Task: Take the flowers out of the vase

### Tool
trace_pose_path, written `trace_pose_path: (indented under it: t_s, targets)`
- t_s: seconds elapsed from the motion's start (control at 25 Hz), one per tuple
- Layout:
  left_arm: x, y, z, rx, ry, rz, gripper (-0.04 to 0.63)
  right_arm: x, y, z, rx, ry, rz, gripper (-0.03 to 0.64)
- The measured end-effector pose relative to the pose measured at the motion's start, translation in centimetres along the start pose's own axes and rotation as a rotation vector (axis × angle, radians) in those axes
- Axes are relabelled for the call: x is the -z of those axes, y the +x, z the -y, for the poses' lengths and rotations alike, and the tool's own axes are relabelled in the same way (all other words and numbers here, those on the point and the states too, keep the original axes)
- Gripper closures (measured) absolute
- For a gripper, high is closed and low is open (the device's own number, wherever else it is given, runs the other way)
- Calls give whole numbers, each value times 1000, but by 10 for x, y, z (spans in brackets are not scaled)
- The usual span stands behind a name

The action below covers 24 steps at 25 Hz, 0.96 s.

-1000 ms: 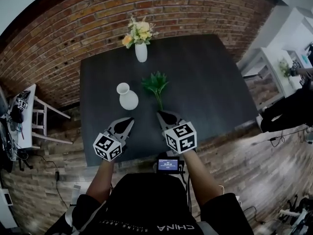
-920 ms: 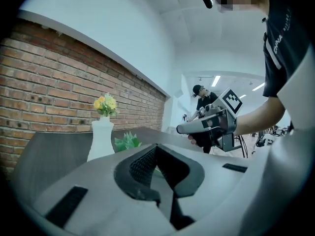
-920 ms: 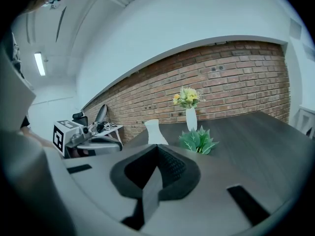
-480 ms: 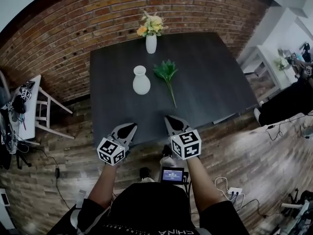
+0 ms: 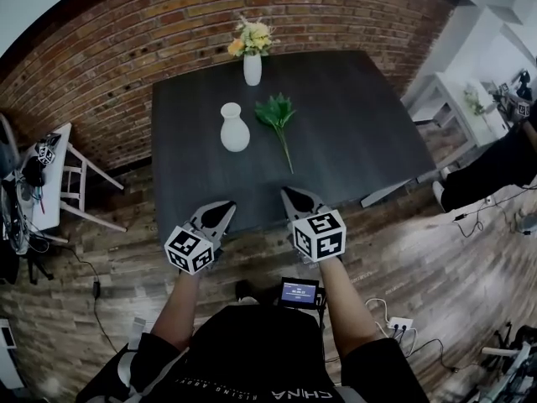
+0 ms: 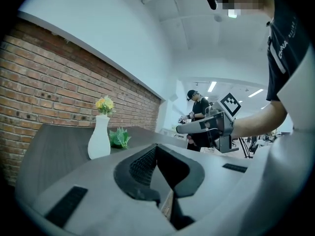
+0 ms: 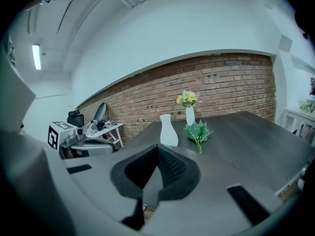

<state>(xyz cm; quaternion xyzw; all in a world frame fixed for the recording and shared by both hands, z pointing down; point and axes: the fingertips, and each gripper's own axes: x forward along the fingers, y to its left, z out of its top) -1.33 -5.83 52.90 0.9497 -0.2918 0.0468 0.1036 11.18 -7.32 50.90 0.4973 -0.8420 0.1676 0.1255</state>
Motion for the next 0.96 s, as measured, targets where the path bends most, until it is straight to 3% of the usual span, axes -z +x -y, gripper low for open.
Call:
trace_pose_path:
  t_s: [0.32,0.96]
  targets:
    - [-11,27,25,5,39,-16,592,7,-15,31,-35,5,0,612]
    - [-19,45,40,11,68,-19,592,2,-12,34,-95,-26,-5,612]
